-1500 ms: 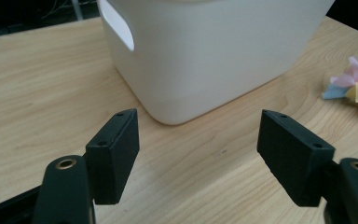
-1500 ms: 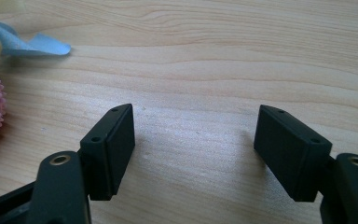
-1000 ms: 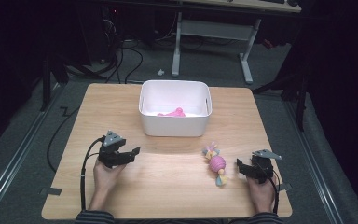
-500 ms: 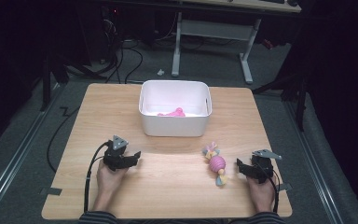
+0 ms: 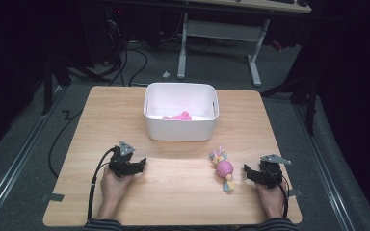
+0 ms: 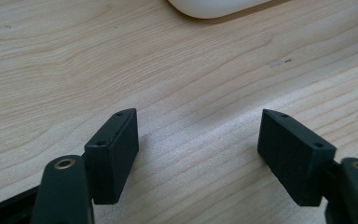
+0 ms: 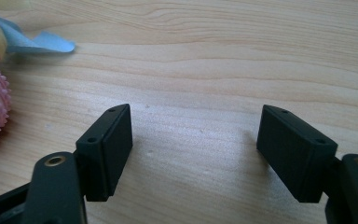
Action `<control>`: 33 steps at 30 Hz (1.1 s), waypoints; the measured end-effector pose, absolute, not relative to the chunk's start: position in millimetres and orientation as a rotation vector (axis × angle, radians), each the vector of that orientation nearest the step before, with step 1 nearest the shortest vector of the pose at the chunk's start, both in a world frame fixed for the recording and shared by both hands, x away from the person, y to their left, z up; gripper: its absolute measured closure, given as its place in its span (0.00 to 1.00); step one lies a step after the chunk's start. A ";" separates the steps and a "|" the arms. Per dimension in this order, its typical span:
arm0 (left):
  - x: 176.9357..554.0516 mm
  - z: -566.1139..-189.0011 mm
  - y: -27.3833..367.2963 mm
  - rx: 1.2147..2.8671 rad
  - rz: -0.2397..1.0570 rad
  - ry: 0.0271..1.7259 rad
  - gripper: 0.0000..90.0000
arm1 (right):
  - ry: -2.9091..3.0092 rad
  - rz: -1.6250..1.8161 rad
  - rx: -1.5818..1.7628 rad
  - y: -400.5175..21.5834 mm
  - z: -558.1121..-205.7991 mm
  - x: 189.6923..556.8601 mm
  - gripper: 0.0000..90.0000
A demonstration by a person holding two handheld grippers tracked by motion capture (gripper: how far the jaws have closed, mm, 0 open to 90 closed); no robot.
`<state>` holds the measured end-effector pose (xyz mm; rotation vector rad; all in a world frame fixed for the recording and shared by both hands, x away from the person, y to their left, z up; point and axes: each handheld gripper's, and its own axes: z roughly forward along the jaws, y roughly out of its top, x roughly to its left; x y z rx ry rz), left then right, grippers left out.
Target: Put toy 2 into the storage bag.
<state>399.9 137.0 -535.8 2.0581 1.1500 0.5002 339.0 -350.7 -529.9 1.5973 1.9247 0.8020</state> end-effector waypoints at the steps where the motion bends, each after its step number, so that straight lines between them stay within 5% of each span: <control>1: 400.0 -535.8 137.0 2.058 0.498 1.149 0.31 | 1.926 0.800 1.597 -350.5 -529.6 338.5 0.31; 33: 399.8 -535.9 136.8 2.061 0.492 1.145 0.30 | 1.966 1.117 1.479 -313.4 -493.7 291.5 0.35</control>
